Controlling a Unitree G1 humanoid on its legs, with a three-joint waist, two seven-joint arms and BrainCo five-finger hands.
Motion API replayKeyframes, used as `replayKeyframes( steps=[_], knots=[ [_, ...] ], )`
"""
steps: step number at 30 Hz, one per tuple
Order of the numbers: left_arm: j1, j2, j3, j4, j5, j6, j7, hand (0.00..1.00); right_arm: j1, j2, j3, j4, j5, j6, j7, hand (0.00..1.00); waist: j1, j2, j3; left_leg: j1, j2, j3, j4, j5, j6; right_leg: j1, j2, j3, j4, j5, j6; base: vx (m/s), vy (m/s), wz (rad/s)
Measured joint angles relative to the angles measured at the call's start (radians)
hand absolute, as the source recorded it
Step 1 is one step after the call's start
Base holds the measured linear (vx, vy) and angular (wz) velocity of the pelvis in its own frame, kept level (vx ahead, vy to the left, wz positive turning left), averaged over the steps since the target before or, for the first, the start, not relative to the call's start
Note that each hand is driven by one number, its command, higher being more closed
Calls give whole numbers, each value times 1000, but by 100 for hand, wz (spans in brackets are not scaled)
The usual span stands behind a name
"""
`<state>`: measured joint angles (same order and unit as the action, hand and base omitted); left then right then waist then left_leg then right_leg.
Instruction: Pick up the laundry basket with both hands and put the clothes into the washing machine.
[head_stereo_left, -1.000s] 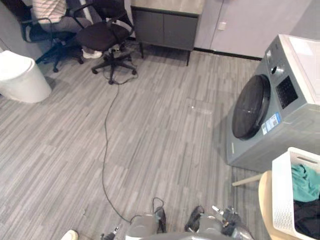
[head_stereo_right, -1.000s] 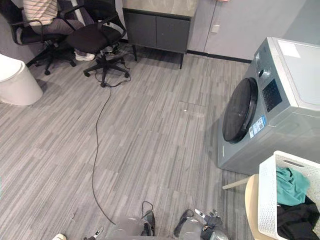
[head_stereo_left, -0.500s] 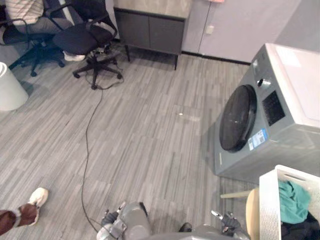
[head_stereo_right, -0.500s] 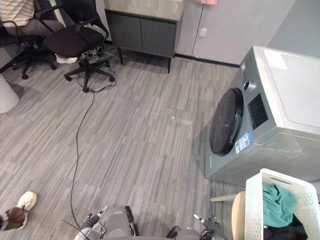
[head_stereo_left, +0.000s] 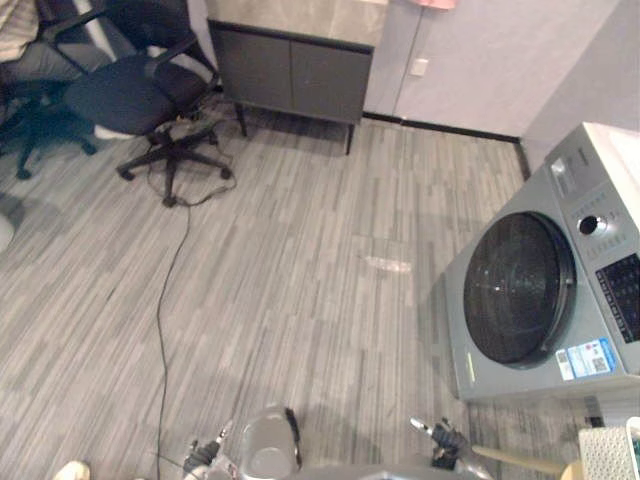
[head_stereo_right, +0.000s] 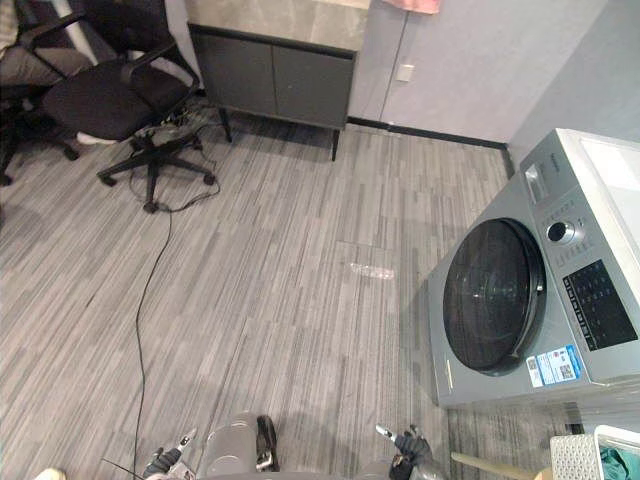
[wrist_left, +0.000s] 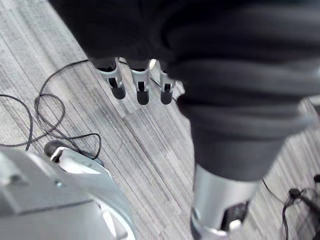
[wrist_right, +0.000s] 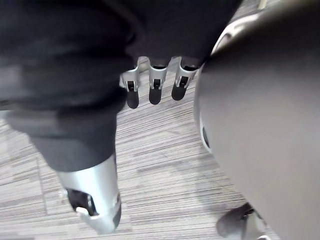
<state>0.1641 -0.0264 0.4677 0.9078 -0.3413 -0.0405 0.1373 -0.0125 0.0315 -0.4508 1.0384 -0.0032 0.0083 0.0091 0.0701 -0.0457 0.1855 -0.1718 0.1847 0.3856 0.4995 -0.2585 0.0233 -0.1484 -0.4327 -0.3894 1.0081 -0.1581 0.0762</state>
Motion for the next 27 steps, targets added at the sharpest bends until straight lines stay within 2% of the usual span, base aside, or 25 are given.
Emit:
replayKeyframes(
  steps=[1,2,3,4,5,6,7,9,11,12,13,14,15,16,17,18,19,20,22,25,27],
  knots=[
    [1,-2,-7,7,0,1,-2,0,-7,-4,5,-3,-5,-3,12,0,0,8,0,63,10,40,-45,3,-6,-45,24,-61,-13,-40,-20,203,-16,-71],
    [2,-3,-7,8,1,1,-2,0,-9,-8,11,-4,-7,-4,16,0,-2,10,0,86,13,61,-61,4,-6,-63,35,-102,-45,-56,-30,248,-49,-86],
    [2,-3,-7,8,2,0,-3,0,-12,-15,32,-1,-7,-2,17,0,-5,9,-2,121,13,98,-84,6,-10,-85,54,-196,-166,-66,-47,242,-65,-76],
    [2,0,-7,7,4,-3,-5,0,-10,-14,33,3,-7,1,16,0,-6,-7,-5,150,1,132,-95,3,-24,-89,79,-306,-361,4,-107,242,-65,-73],
    [-2,1,-8,11,9,-6,-5,0,-2,-18,34,6,-7,2,16,0,-8,-12,-14,158,3,136,-93,-6,-42,-70,98,-371,-427,-2,-151,265,-58,-90],
    [-13,-9,-7,30,13,1,-5,0,0,-23,29,15,-7,2,16,0,-5,25,-18,168,20,142,-111,-12,-57,-42,152,-404,-511,3,-171,237,-43,-99],
    [-16,-9,-39,30,26,1,-6,0,2,-37,25,8,-8,1,16,0,-9,42,-16,182,25,171,-136,-10,-67,-46,174,-421,-547,7,-168,297,-46,-107],
    [-34,-3,-79,40,52,8,-8,0,12,-48,19,6,-10,13,16,0,-14,57,-8,210,40,227,-154,-13,-73,-41,196,-460,-577,23,-144,134,-10,-90],
    [-41,-2,-87,40,76,12,-22,0,31,-37,-7,-7,-17,20,16,0,-15,54,-4,261,49,269,-160,-13,-73,-18,220,-461,-598,36,-141,75,8,-83],
    [-45,-5,-87,41,84,14,-30,0,37,-29,-25,-19,-17,20,17,0,-27,52,-2,285,49,275,-160,-13,-73,-6,222,-457,-598,36,-141,58,6,-58],
    [-55,-8,-116,46,103,15,-39,0,58,-31,-42,-44,-16,17,17,0,-55,64,-3,310,54,283,-146,-30,-101,5,229,-451,-603,15,-125,44,5,-48],
    [-56,-8,-125,48,112,16,-45,0,63,-33,-42,-45,-16,17,18,0,-56,79,-9,313,60,294,-147,-57,-125,4,236,-459,-607,-21,-123,49,22,-54],
    [-70,-11,-134,60,118,17,-50,0,60,-41,-44,-45,-13,17,20,0,-54,82,-12,328,78,318,-137,-107,-148,6,251,-457,-594,-41,-150,26,21,-60],
    [-73,-11,-144,76,119,23,-49,0,64,-43,-44,-48,-10,20,20,0,-56,107,-17,330,101,359,-119,-127,-160,8,259,-463,-586,-55,-158,46,17,-95],
    [-62,-17,-147,86,119,30,-50,0,73,-42,-42,-57,-6,18,18,0,-53,112,-31,354,124,395,-59,-133,-173,22,260,-468,-575,-67,-163,94,9,-94],
    [-59,-18,-139,82,117,29,-50,0,72,-39,-43,-58,-3,18,17,0,-50,103,-27,336,150,393,43,-134,-170,24,265,-453,-567,-69,-169,189,-42,-116],
    [-60,-5,-156,78,117,28,-48,0,67,-40,-42,-46,4,17,15,0,-49,123,-21,273,218,328,234,-95,-104,26,298,-412,-584,-71,-184,199,-35,-113],
    [-61,-2,-161,74,117,20,-47,0,59,-41,-38,-40,8,17,15,0,-55,120,-21,194,244,218,375,-67,-59,39,323,-363,-615,-67,-190,124,-42,-111],
    [-62,-1,-160,73,111,13,-45,0,53,-45,-28,-35,16,13,14,0,-55,124,-18,118,220,110,395,-115,-77,35,330,-293,-627,-66,-191,87,59,-101],
    [-55,4,-153,72,96,-2,-41,0,36,-62,-16,10,24,8,14,0,-54,115,-13,30,204,-6,293,-116,-74,38,343,-186,-648,-54,-172,127,90,-103],
    [-35,4,-124,71,85,-14,-32,0,31,-72,0,26,27,1,14,0,-53,115,-14,-5,162,-160,86,-101,-94,31,343,-105,-679,-37,-139,95,158,-122]
  ],
)
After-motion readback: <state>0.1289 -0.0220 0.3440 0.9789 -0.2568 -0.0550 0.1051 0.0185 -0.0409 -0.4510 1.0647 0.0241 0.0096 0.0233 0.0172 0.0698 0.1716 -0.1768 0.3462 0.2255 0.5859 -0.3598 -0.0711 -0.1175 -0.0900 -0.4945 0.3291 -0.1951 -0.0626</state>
